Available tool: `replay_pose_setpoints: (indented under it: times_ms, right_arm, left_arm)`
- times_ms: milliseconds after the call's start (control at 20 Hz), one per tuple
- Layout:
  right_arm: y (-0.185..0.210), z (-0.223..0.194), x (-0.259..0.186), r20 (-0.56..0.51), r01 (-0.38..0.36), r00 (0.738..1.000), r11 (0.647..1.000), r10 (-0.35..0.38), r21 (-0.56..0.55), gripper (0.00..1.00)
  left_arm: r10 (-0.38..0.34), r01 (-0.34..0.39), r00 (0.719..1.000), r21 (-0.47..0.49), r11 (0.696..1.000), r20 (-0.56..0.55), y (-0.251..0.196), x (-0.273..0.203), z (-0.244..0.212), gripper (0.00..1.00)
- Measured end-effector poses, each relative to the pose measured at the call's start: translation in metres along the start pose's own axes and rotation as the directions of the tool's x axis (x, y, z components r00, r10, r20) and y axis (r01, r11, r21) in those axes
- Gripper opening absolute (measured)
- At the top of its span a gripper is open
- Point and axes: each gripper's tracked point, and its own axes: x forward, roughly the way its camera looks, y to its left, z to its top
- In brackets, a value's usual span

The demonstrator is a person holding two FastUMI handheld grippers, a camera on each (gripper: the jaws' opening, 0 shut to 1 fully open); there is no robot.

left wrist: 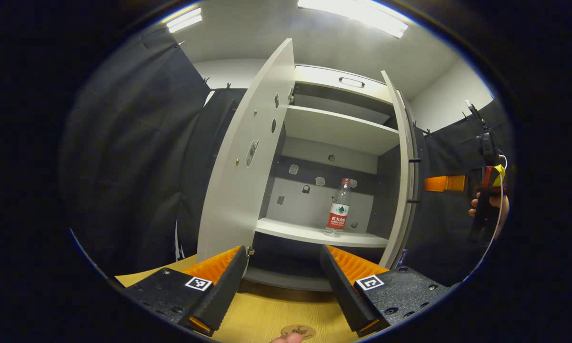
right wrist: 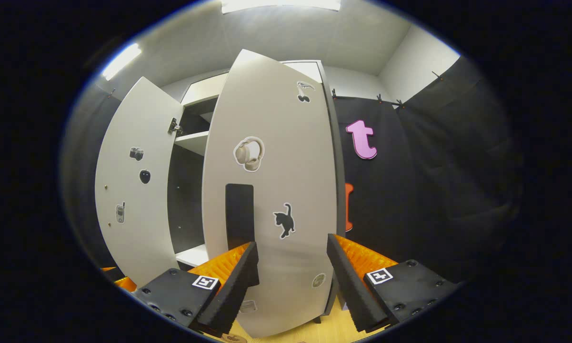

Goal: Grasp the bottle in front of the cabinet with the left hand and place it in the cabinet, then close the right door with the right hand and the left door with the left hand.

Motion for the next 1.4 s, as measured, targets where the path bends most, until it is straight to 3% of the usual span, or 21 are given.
replay_pose_setpoints:
  times_ms: [350, 800, 1100, 1400]
  right_arm:
    - [0.033, -0.017, 0.033, -0.031, -0.036, 0.999, 0.999, 0.037, 0.012, 0.95]
    - [0.058, -0.024, 0.085, -0.056, -0.042, 0.998, 0.999, 0.042, 0.012, 0.95]
    - [0.055, -0.028, 0.095, -0.051, -0.02, 0.998, 0.999, 0.022, 0.05, 0.95]
    - [0.041, -0.015, 0.042, -0.014, -0.012, 1.0, 0.994, 0.014, 0.107, 0.95]
  left_arm:
    - [0.135, -0.136, 0.99, 0.015, 0.991, 0.04, 0.046, -0.015, 0.021, 0.94]
    - [0.368, -0.374, 0.923, 0.033, 0.927, 0.115, 0.143, -0.038, 0.066, 0.94]
    - [0.386, -0.403, 0.9, 0.052, 0.914, 0.203, 0.165, -0.017, 0.107, 0.94]
    - [0.336, -0.346, 0.915, 0.006, 0.938, 0.224, 0.17, 0.036, 0.14, 0.94]
